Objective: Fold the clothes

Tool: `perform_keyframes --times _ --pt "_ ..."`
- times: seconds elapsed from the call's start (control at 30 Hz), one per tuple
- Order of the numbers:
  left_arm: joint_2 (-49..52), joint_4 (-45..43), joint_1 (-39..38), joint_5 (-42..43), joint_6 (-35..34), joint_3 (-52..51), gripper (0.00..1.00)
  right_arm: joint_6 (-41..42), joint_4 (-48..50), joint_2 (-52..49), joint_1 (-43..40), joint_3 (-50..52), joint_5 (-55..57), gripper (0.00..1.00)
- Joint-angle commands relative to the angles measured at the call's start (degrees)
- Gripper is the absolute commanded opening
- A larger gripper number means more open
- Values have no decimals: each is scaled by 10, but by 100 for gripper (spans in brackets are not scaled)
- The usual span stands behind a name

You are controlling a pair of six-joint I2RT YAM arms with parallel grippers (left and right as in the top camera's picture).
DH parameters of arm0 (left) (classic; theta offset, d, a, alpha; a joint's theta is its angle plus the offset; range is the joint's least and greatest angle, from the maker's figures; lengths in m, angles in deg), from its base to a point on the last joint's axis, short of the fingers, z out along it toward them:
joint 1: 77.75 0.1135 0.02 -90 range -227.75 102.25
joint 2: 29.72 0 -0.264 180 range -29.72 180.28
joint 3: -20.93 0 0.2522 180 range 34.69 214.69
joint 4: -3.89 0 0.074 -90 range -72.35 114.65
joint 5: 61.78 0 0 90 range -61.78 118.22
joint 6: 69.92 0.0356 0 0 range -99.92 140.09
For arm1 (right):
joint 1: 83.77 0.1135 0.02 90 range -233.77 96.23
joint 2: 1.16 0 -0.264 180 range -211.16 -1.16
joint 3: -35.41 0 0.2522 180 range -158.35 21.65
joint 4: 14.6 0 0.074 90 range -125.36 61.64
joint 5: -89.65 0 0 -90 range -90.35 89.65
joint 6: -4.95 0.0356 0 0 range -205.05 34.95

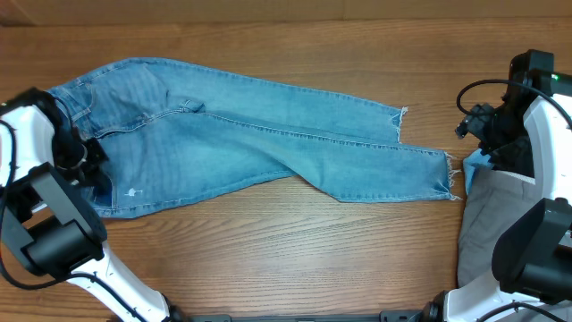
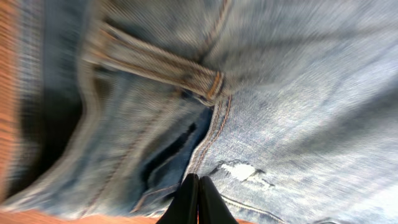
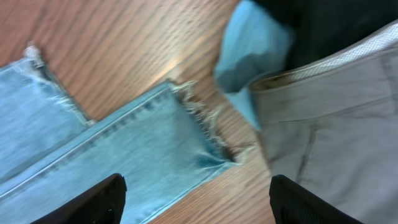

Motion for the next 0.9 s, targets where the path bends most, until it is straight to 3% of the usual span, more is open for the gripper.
perform_keyframes --times 0.0,0.13,0.2,0.3,0.43,0.57,0.73,0.87 --pt "6 -56 -1 -56 -50 -87 4 -3 4 4 -2 -4 -54 78" --pt "6 -132 21 -103 -92 -171 4 -4 5 4 0 -4 -68 77" --pt "6 -116 49 -200 -156 -164 4 -4 6 4 0 -4 -74 77" --pt "5 -50 119 -248 -212 -89 4 -4 9 4 3 -3 -75 77" --pt "5 -2 179 -198 -180 22 4 -17 43 3 25 22 -76 78" --pt "5 5 195 -114 -112 93 4 -23 169 3 54 123 -76 80" --pt "5 -1 182 -24 -66 103 4 -17 284 3 73 252 -92 43" --pt "3 -7 162 64 -17 103 4 65 328 3 66 337 -58 16"
